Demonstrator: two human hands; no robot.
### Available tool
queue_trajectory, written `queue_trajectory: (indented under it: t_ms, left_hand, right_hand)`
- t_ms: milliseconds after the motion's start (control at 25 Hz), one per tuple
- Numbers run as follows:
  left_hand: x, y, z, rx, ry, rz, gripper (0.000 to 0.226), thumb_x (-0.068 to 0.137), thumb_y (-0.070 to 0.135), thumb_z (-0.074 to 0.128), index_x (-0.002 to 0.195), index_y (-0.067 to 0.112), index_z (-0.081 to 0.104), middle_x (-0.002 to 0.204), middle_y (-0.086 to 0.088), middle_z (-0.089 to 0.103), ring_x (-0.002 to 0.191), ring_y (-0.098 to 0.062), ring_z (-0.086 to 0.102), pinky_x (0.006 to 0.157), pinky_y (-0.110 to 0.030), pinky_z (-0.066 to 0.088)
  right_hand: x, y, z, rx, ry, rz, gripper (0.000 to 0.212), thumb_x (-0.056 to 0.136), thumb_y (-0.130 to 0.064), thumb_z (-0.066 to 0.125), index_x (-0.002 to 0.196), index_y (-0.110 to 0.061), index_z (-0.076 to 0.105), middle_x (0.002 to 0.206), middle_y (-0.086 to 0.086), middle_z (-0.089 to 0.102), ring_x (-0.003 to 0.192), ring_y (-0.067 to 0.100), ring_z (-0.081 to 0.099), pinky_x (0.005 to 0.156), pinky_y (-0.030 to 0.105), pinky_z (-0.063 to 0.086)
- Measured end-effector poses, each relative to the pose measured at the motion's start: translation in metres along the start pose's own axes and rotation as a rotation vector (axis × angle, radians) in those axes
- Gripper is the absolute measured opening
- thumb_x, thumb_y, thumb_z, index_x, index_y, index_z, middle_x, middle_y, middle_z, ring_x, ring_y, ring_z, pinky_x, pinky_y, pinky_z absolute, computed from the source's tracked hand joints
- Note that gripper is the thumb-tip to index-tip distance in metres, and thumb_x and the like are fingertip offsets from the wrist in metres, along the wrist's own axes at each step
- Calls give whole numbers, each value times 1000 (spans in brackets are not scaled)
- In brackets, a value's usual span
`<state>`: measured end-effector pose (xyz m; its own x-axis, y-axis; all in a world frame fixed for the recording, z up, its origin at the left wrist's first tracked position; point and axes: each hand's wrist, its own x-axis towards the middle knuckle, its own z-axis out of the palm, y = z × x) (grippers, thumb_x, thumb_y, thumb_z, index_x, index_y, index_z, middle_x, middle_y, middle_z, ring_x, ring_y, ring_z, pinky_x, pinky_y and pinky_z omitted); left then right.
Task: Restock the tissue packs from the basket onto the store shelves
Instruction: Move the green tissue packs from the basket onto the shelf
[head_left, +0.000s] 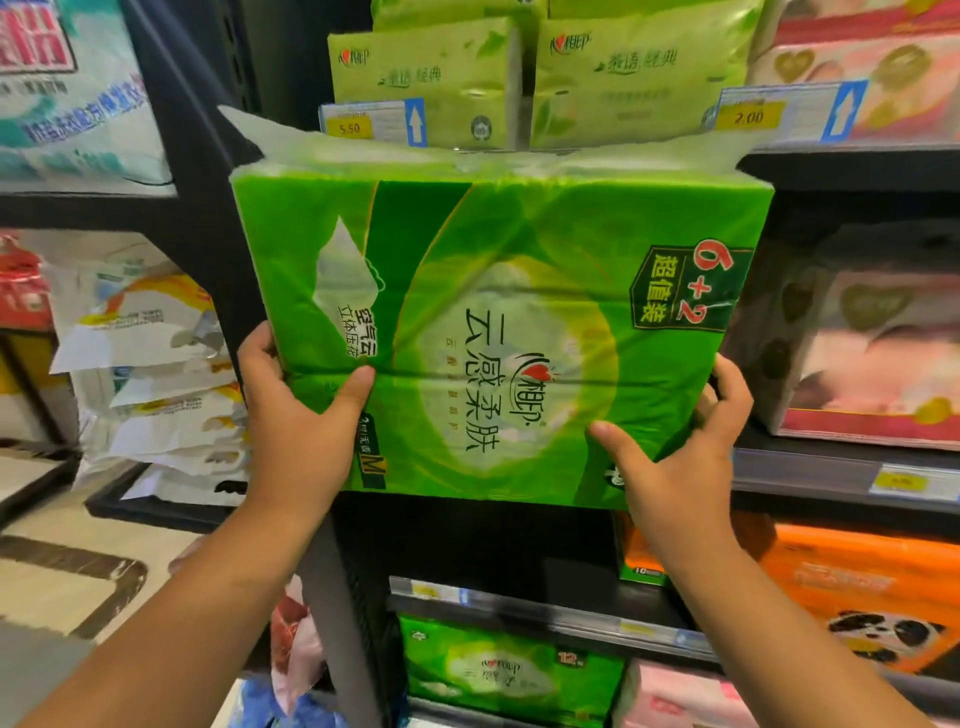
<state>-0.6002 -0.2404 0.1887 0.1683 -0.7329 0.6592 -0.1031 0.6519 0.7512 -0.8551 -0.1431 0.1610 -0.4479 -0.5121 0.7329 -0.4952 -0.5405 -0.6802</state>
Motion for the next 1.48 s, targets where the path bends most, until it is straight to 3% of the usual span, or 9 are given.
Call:
queue_trajectory:
  t_ms: [120, 240, 400, 640, 760, 1040, 1240, 1360, 1480]
  left_hand:
    - [1, 5, 6, -47, 33, 87, 61, 86, -4, 65, 125, 18, 24, 120, 9, 48, 108, 10, 53, 92, -11, 42]
    - [18, 6, 13, -67, 40, 128, 62, 83, 8, 65, 126, 21, 22, 124, 8, 45, 114, 8, 50, 96, -13, 40]
    - [34, -10, 31, -48, 38, 98, 68, 84, 2, 68, 134, 11, 23, 127, 0, 44, 113, 9, 49, 95, -9, 38]
    - [39, -46, 45, -20, -18, 5, 72, 83, 11, 70, 138, 11, 23, 135, -14, 43, 125, -20, 48, 106, -29, 41]
    - [47, -58, 47, 20, -36, 15, 74, 82, 14, 71, 139, 10, 23, 137, -14, 41, 127, -21, 45, 108, -30, 38]
    - [49, -82, 52, 215, -71, -101, 80, 86, 23, 69, 146, 7, 19, 139, -15, 44, 130, -30, 41, 109, -41, 36]
    - [60, -68, 68, 378, -206, -120, 114, 79, 31, 77, 152, 7, -7, 157, -16, 12, 144, -31, 13, 117, -40, 13]
    - [54, -78, 71, 483, -281, -36, 125, 72, 33, 82, 152, 14, -13, 157, -17, -4, 145, -37, 9, 118, -47, 19]
    - [47, -87, 78, 681, -320, 127, 121, 70, 38, 83, 152, 26, -4, 156, -21, -17, 145, -40, -4, 116, -53, 20]
  right_hand:
    - [11, -6, 1, 44, 63, -98, 80, 71, -6, 76, 129, -26, 25, 120, -2, 50, 110, 2, 56, 95, 21, 47]
    - [34, -3, 4, 21, 98, -171, 78, 71, -4, 76, 127, -20, 24, 118, -8, 50, 108, -1, 55, 95, 23, 46]
    - [47, 18, 16, -1, 146, -125, 78, 71, -6, 76, 128, -24, 25, 121, -5, 49, 110, 2, 55, 97, 25, 46]
    - [46, 47, 28, -142, 158, -37, 87, 74, 0, 79, 131, -31, 22, 122, -16, 46, 109, -13, 50, 97, 12, 41]
    - [46, 55, 36, -254, 161, 28, 90, 74, -4, 80, 141, -6, 19, 125, -2, 45, 110, 1, 48, 92, 6, 36]
    - [47, 61, 50, -484, 23, 200, 97, 79, -24, 80, 148, -12, 13, 137, 11, 48, 121, 28, 50, 98, 36, 43]
    - [64, 63, 56, -538, 3, 233, 97, 79, -27, 79, 149, -19, 13, 137, 9, 50, 122, 30, 52, 94, 41, 46]
    - [69, 64, 57, -577, -44, 268, 105, 77, -30, 80, 152, -25, 6, 143, 10, 45, 125, 32, 50, 93, 43, 45]
    - [73, 66, 60, -642, -90, 318, 123, 73, -31, 84, 153, -27, -9, 147, 16, 39, 126, 35, 48, 94, 42, 43]
